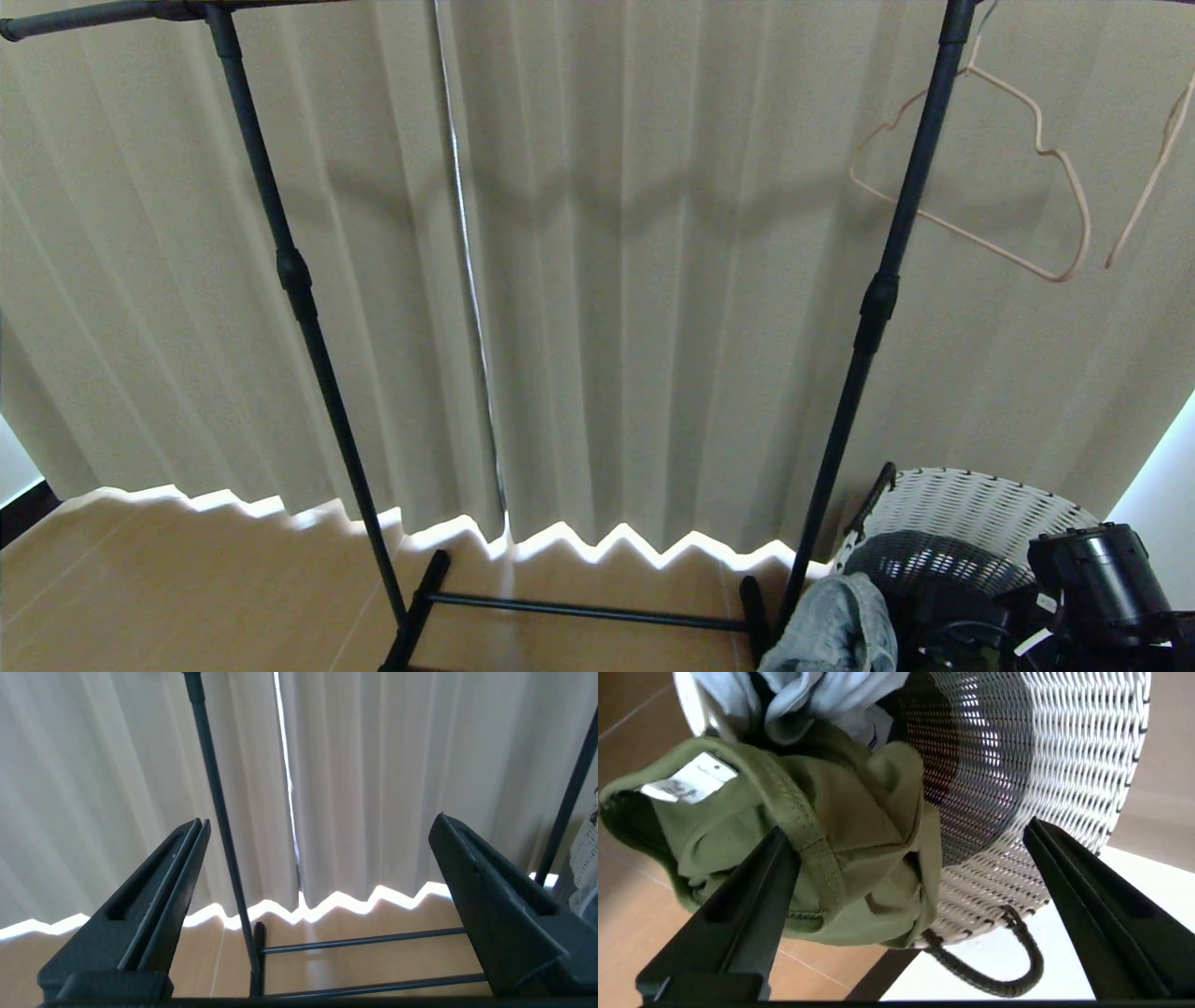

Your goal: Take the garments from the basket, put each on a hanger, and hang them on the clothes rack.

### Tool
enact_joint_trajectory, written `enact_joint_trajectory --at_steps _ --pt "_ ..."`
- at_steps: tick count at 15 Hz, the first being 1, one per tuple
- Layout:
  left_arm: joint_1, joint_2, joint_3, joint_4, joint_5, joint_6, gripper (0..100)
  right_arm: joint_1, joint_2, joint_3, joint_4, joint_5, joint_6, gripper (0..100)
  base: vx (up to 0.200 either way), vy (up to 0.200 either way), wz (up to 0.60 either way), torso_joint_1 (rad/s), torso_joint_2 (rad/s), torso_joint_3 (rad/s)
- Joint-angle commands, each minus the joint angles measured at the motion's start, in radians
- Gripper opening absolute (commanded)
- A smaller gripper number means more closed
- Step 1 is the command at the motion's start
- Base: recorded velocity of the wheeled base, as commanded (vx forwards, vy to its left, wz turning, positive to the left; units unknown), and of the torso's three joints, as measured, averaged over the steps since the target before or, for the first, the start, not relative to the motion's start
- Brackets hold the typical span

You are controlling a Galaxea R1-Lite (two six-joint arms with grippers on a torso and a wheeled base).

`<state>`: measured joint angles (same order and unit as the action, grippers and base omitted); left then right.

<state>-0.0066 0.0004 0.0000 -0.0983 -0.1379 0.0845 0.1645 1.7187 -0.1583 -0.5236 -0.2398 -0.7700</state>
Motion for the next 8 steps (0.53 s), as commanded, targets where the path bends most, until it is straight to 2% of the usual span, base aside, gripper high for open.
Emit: enact_joint_trajectory --at_steps 1,6,8 --pt "0.0 0.0 0.0 0.0 0.0 0.0 100 -0.005 0.024 -0.001 0.001 -0.001 0.0 0 0.0 0.0 0.0 0.0 0.0 0.0" --pt "-0.001 0.0 0.0 0.0 0.0 0.0 100 -0.003 -0.014 0.005 0.001 0.004 0.0 0 0.0 0.0 0.0 0.0 0.0 0.0" --pt "-0.001 0.0 0.0 -0.001 0.0 0.0 100 -0.003 -0.088 0.016 0.002 0.007 0.0 0 0.0 0.0 0.0 0.0 0.0 0.0"
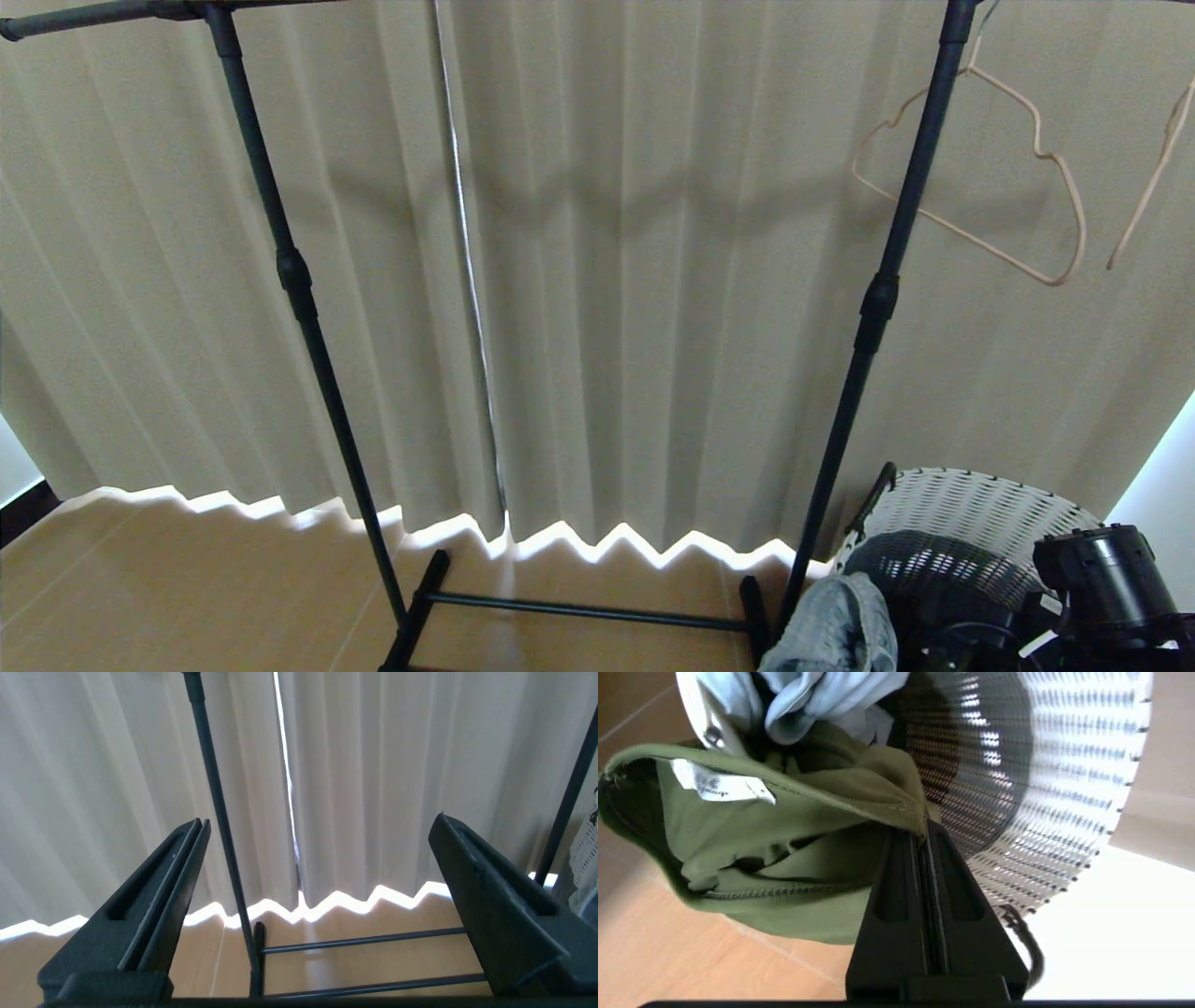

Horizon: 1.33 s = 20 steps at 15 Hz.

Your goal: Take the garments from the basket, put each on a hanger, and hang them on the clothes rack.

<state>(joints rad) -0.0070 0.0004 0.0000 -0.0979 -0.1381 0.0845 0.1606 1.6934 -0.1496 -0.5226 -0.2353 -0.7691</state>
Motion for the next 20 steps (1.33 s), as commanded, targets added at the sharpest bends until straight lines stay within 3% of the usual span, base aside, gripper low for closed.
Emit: enact_joint_trajectory --at_steps 1,5,6,10,14,18,20 --pt "0.001 0.0 0.0 0.0 0.0 0.0 100 0.0 -0.112 0.016 0.001 0.004 0.001 0 0.0 0.0 0.0 0.0 0.0 0.0" --pt "0.001 0.0 0.0 0.0 0.0 0.0 100 -0.038 -0.344 0.033 0.015 0.004 0.007 0 0.0 0.0 0.0 0.0 0.0 0.0" --pt "-0.001 0.0 0.0 -0.002 0.0 0.0 100 -0.09 -0.462 0.021 0.016 0.004 0.005 0 0.0 0.0 0.0 0.0 0.0 0.0" --pt "0.001 0.0 0.0 0.0 0.002 0.0 100 -0.184 -0.658 -0.058 0.101 0.005 0.007 0 0.0 0.0 0.0 0.0 0.0 0.0" --pt "0.001 0.0 0.0 0.0 -0.002 0.003 100 -0.187 -0.776 -0.153 0.222 0.004 0.037 0 0.0 0.0 0.0 0.0 0.0 0.0" --pt "-0.001 0.0 0.0 0.0 0.0 0.003 100 -0.187 -0.828 -0.148 0.256 -0.004 0.042 0 0.0 0.0 0.0 0.0 0.0 0.0" --pt "-0.001 0.0 0.0 0.0 0.002 0.003 100 -0.187 -0.851 -0.159 0.302 -0.006 0.042 0 -0.2 0.0 0.0 0.005 0.0 0.0"
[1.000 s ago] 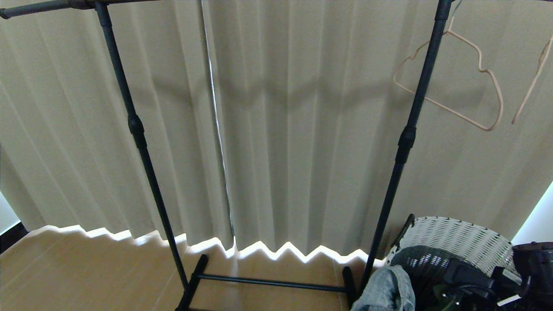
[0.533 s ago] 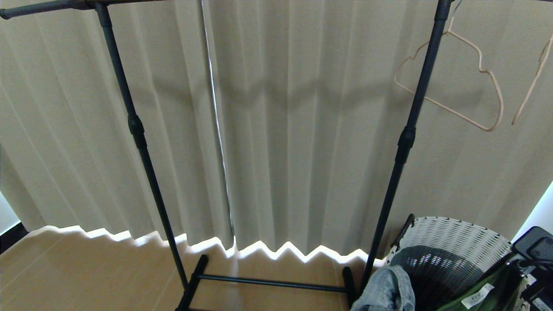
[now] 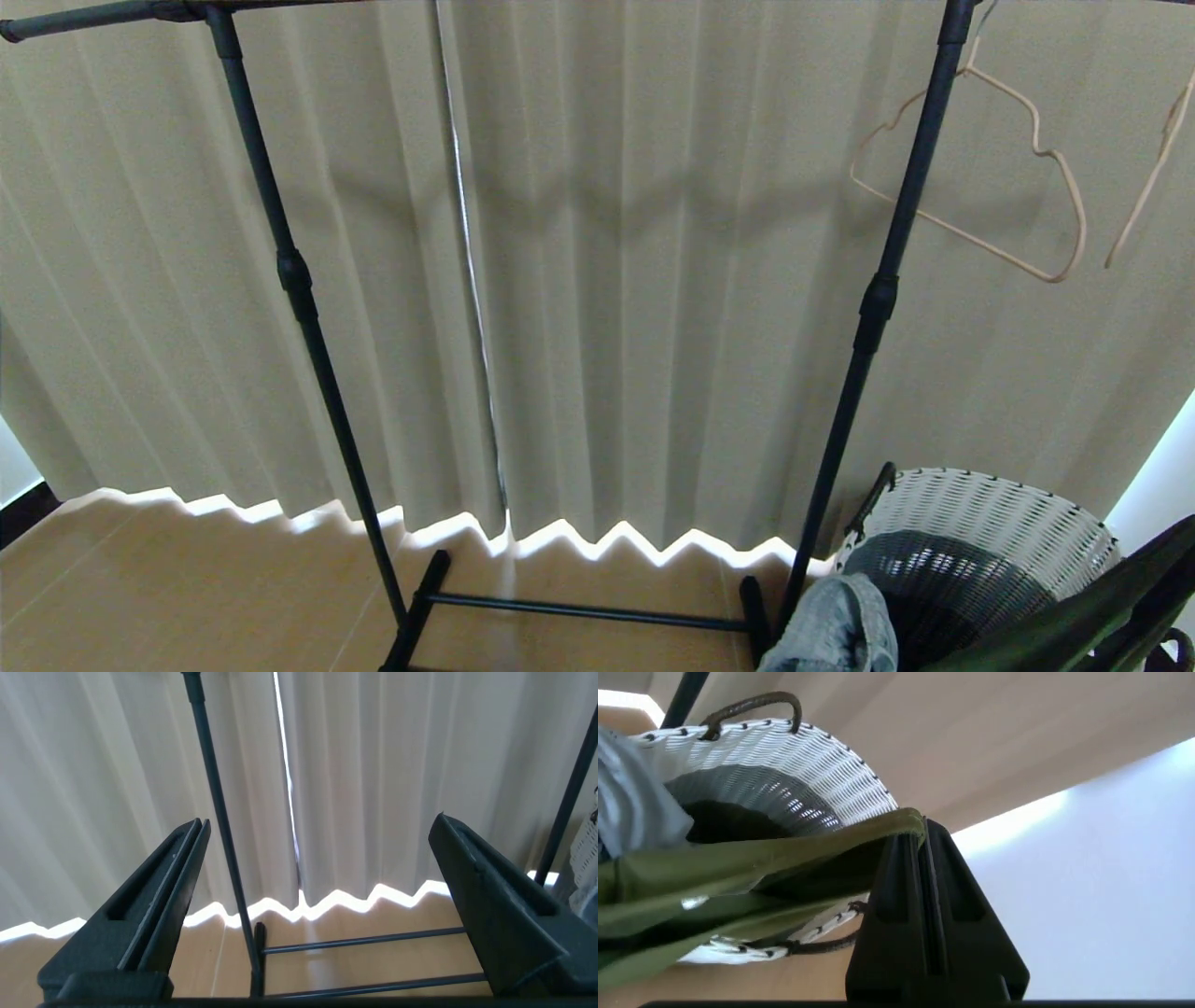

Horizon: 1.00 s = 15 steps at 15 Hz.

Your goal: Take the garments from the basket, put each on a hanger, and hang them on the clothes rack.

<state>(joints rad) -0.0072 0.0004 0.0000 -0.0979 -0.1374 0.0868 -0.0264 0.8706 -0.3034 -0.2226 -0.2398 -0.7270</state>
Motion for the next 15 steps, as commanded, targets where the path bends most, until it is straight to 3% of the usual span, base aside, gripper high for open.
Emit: enact_joint_trajectory --at_steps 1,12,15 --pt "0.0 0.0 0.0 0.0 0.001 -0.001 100 0.0 -0.03 -0.005 0.008 -0.003 0.0 0 -0.2 0.0 0.0 0.007 0.01 -0.002" --pt "0.001 0.0 0.0 0.0 0.001 -0.001 100 0.0 -0.032 0.004 0.009 -0.004 -0.002 0 -0.2 0.0 0.0 0.003 0.0 0.004" --pt "0.0 0.0 0.0 0.0 0.001 -0.007 100 0.0 -0.032 0.004 0.009 -0.004 -0.002 0 0.0 0.0 0.0 0.0 0.0 0.0"
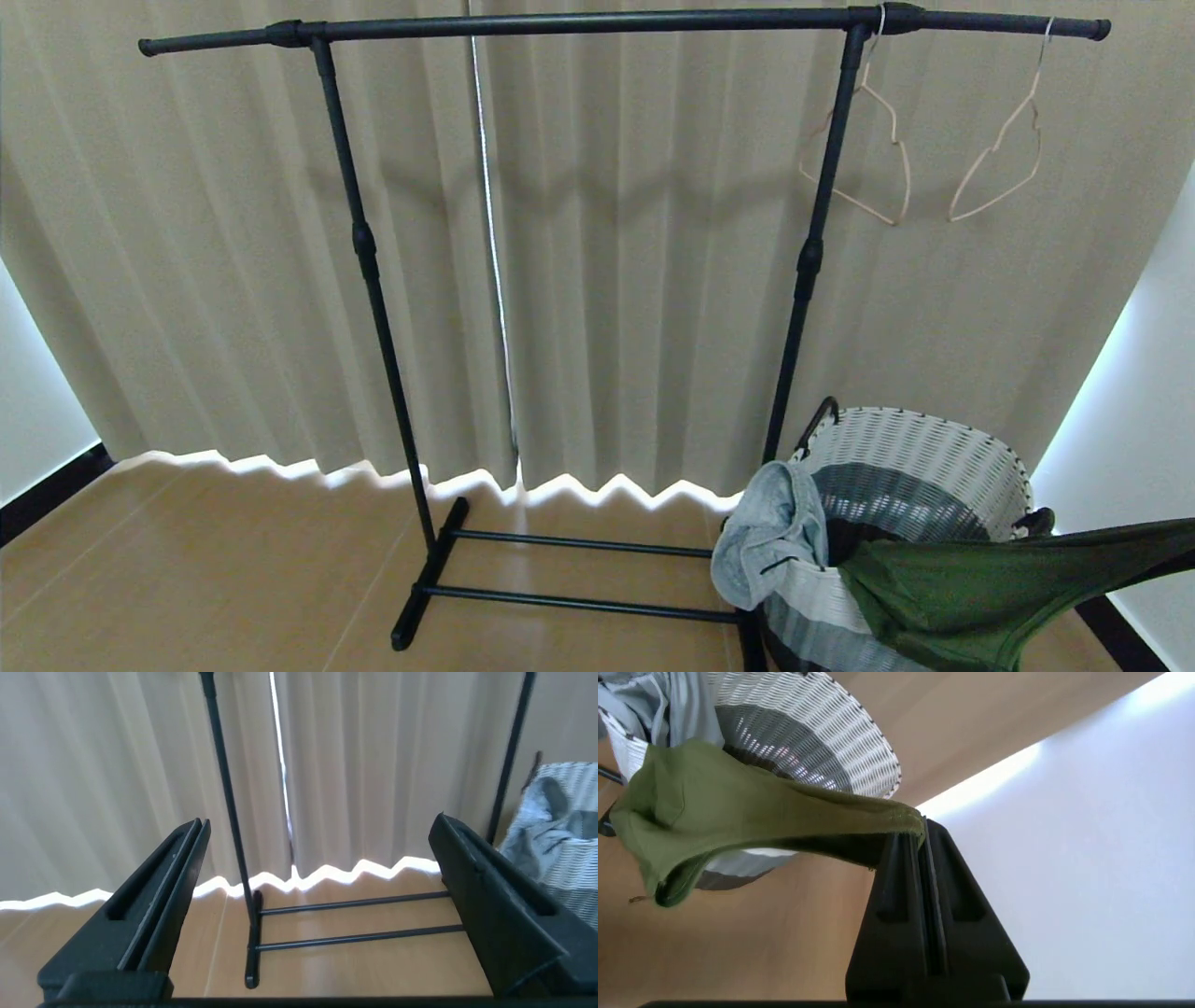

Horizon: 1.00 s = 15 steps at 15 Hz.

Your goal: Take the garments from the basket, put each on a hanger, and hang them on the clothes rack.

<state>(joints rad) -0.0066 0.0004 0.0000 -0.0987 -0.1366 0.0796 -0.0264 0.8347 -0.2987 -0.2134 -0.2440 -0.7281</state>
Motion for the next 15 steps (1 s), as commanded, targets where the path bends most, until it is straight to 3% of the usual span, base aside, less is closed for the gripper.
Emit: enact_joint_trajectory --at_steps 1,7,15 --pt "0.0 0.0 0.0 -0.001 0.0 0.0 100 0.0 0.003 0.0 0.0 0.0 -0.001 0 0.0 0.0 0.0 0.0 0.0 0.0" --pt "0.0 0.0 0.0 0.001 0.0 0.0 100 -0.001 0.0 0.013 0.0 -0.001 -0.002 0 0.0 0.0 0.0 0.0 0.0 0.0" --pt "0.0 0.0 0.0 -0.001 0.0 0.0 100 -0.001 0.001 0.016 0.002 -0.001 -0.002 0 0.0 0.2 0.0 0.004 0.0 0.004"
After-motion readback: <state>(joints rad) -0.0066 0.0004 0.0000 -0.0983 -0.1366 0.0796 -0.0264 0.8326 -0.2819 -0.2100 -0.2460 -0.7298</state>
